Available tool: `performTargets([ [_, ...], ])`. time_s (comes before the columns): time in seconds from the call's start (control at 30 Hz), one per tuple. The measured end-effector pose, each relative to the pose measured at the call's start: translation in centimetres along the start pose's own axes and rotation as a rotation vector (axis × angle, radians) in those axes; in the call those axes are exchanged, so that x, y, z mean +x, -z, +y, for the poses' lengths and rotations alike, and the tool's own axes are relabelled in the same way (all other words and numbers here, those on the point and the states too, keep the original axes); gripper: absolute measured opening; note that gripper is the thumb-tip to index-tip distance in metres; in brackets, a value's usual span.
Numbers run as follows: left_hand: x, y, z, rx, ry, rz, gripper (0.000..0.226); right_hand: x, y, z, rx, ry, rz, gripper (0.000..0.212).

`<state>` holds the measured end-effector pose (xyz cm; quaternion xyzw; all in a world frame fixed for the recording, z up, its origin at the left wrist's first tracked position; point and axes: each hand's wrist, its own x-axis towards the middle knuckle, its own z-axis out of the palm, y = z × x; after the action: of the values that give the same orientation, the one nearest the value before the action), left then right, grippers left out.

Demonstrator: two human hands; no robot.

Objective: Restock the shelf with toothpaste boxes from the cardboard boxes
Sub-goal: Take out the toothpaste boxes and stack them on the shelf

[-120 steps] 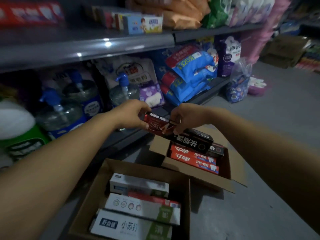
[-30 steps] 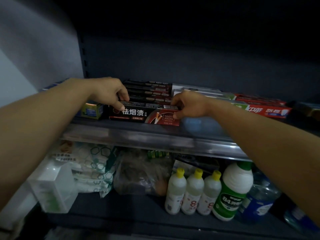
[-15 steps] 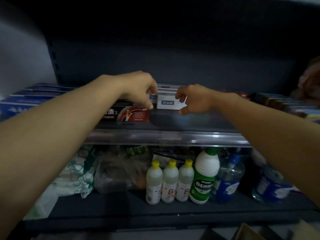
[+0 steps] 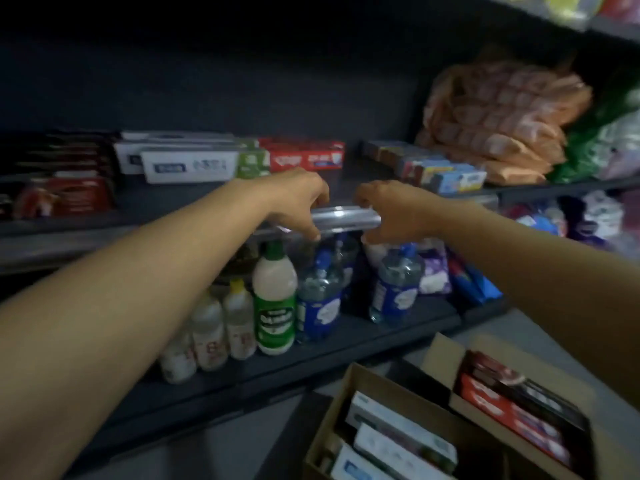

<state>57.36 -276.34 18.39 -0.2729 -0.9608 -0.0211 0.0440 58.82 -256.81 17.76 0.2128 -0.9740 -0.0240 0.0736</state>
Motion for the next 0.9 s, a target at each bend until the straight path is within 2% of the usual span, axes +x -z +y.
performTargets([
  [0.27,3.0,-11.7,10.5,-0.074,-0.249,-0.163,0.057,-11.0,-9.6,6.1,0.044,-0.105,-0.082,0.061],
  [0.37,3.1,-16.8,13.1,-0.042,-0.327,-0.281,0.053,-14.8,-14.1,6.8,0.055,-0.143,-0.199,0.065],
  [0.47,2.6,-21.4,15.2,-0.048,-0.378,-0.402,0.061,-17.9,-18.0,6.8,0.065,-0.173,-0.303,0.063],
  [0.67,0.7,-29.0,16.8,-0.086,-0.408,-0.544,0.059,-22.8,-24.7,6.5,0.175,-0.174,-0.400,0.052],
  [0.77,-0.4,-31.7,17.1,-0.092,-0.379,-0.598,0.066,-24.9,-27.1,5.9,0.178,-0.210,-0.520,0.059],
  [0.9,-0.7,-33.2,16.9,-0.104,-0.372,-0.647,0.059,-26.5,-29.9,5.1,0.200,-0.262,-0.704,0.069],
])
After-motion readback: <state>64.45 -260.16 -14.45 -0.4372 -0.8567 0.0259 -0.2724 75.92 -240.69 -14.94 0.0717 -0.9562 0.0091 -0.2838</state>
